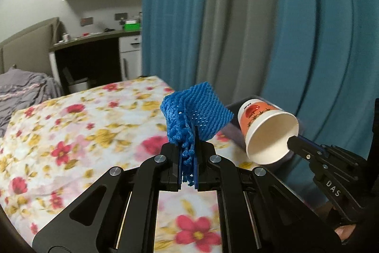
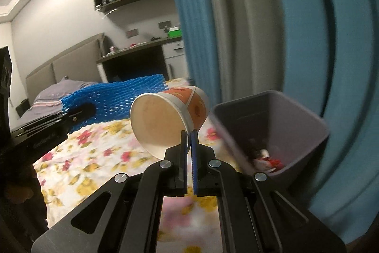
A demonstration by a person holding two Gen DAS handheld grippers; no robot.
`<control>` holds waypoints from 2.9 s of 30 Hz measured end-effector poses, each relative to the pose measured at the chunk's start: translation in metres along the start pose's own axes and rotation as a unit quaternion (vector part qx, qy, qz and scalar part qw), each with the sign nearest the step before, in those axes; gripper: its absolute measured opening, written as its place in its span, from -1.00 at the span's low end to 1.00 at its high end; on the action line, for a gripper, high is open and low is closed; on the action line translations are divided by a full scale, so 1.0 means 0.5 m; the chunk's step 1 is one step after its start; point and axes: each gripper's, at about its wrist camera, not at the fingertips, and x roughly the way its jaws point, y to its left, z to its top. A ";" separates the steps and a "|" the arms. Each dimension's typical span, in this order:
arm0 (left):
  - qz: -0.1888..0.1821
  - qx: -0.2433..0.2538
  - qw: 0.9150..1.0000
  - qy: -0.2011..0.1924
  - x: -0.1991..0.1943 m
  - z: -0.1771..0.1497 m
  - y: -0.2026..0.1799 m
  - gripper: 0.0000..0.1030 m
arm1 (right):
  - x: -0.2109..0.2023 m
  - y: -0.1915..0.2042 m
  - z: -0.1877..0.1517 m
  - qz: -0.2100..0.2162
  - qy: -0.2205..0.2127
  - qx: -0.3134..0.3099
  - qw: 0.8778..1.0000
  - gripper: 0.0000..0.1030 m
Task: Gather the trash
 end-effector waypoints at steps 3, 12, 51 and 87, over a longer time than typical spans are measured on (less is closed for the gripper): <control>-0.029 0.004 1.000 0.005 0.033 0.016 -0.051 -0.89 | 0.003 -0.046 0.007 -0.024 -0.004 0.007 1.000 -0.93; -0.077 0.020 0.996 0.029 0.152 0.035 -0.170 -0.89 | 0.041 -0.181 0.017 -0.084 0.004 0.039 0.996 -0.93; -0.053 -0.001 0.997 0.053 0.274 -0.023 -0.173 0.85 | 0.140 -0.251 -0.030 -0.123 0.064 0.033 0.990 0.35; 0.141 -0.054 0.988 -0.040 -0.178 -0.194 0.027 0.89 | -0.081 0.087 -0.097 -0.102 -0.039 -0.061 0.992 0.89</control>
